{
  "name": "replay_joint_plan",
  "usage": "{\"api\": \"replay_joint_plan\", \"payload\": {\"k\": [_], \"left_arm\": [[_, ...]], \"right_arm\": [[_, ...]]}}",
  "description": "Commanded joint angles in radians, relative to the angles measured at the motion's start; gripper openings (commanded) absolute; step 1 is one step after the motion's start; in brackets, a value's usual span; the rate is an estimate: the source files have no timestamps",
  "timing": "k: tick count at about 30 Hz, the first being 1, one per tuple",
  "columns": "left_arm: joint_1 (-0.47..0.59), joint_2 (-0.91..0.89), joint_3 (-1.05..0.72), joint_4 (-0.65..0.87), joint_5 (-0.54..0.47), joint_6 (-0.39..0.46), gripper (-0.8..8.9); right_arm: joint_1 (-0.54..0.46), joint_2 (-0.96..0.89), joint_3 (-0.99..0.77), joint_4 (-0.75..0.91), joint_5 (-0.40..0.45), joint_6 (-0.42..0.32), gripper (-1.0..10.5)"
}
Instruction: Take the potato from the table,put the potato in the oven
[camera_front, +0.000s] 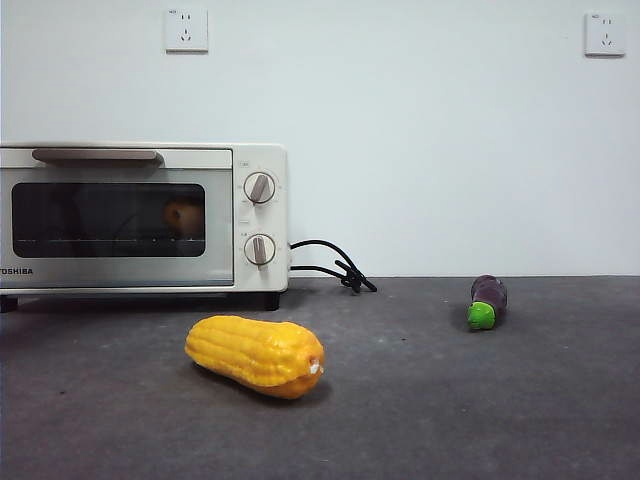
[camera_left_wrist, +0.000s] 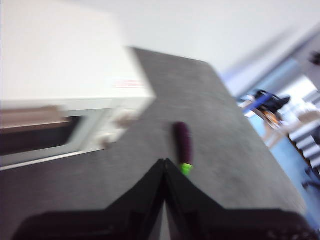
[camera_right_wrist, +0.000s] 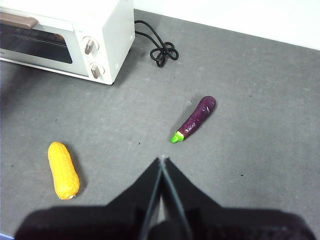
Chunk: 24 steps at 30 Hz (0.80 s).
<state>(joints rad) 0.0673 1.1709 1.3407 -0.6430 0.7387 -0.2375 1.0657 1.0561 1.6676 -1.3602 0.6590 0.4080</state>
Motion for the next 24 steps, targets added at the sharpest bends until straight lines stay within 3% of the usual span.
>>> {"api": "replay_joint_plan", "payload": {"k": [1, 9, 17, 20, 24], "left_arm": [[-0.042, -0.080, -0.003, -0.023, 0.002, 0.031, -0.04], [-0.119, -0.245, -0.003, -0.021, 0.001, 0.032, -0.04], [-0.119, -0.254, -0.003, -0.021, -0.002, 0.042, -0.04], [-0.119, -0.235, -0.004, -0.036, -0.080, 0.241, -0.04], [-0.094, -0.267, -0.014, -0.178, -0.352, 0.464, -0.04]], "right_arm": [[0.001, 0.001, -0.006, -0.021, 0.007, 0.010, 0.0], [0.001, 0.001, -0.006, -0.021, 0.007, 0.010, 0.0], [0.001, 0.002, -0.006, -0.021, 0.007, 0.010, 0.0], [0.001, 0.001, -0.006, -0.021, 0.007, 0.010, 0.0], [0.001, 0.001, -0.006, -0.021, 0.008, 0.010, 0.0]]}}
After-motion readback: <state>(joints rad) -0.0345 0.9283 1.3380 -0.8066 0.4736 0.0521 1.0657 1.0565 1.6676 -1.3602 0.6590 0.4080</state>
